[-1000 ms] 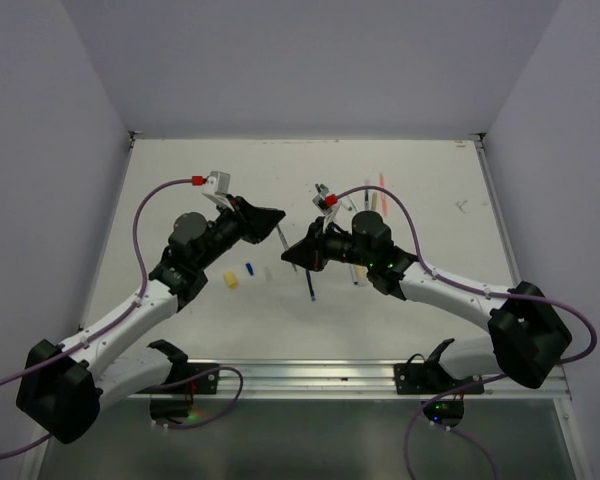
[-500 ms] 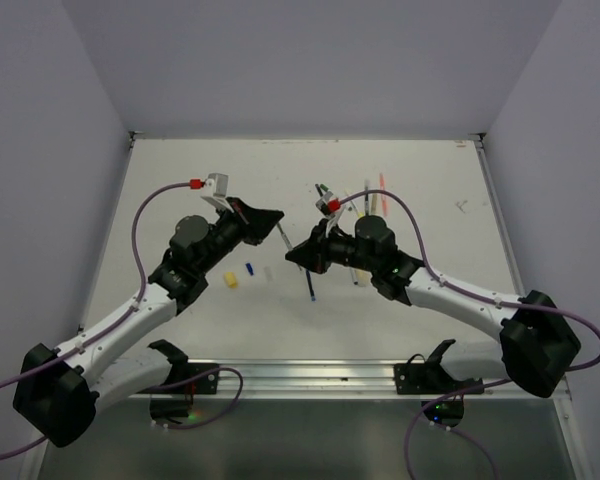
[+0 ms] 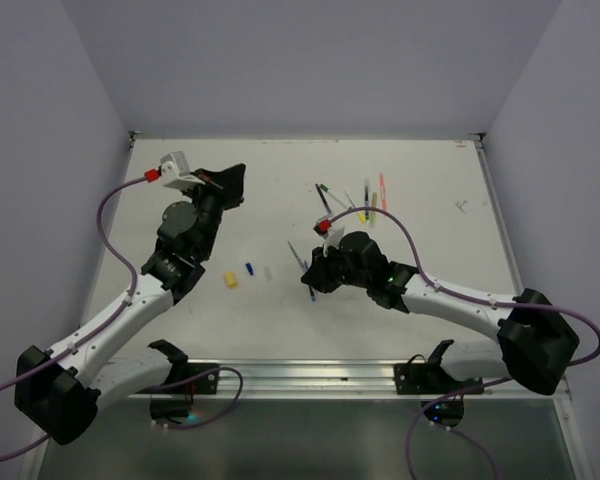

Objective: Open the pen caps

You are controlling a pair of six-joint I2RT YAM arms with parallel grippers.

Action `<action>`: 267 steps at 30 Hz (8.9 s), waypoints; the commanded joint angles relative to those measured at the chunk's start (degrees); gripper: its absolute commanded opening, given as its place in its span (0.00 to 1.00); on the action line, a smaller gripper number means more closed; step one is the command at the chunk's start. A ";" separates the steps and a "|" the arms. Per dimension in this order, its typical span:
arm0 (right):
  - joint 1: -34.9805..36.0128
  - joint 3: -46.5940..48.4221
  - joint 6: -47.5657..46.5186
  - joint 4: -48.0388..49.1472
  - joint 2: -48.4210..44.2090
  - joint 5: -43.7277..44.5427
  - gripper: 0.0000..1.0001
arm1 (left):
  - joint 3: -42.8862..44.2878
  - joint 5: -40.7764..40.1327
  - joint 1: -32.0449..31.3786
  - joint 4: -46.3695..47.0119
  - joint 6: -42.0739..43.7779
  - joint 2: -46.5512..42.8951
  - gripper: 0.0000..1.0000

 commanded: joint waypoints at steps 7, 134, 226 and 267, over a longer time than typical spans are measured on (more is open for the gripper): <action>0.73 1.46 9.85 5.38 7.44 1.76 0.00 | 8.19 4.59 -0.05 -19.09 0.96 5.51 0.00; -10.34 37.58 -32.67 -39.33 19.50 -16.77 0.00 | 5.36 28.92 -5.50 -35.30 40.91 -4.85 0.95; -17.03 8.09 10.88 7.29 -10.65 -17.66 0.79 | -21.24 30.28 -9.54 5.20 2.11 -8.63 0.00; -3.40 4.80 6.64 11.58 -6.26 -6.76 0.00 | -23.10 19.11 -12.61 4.54 6.84 -10.47 0.63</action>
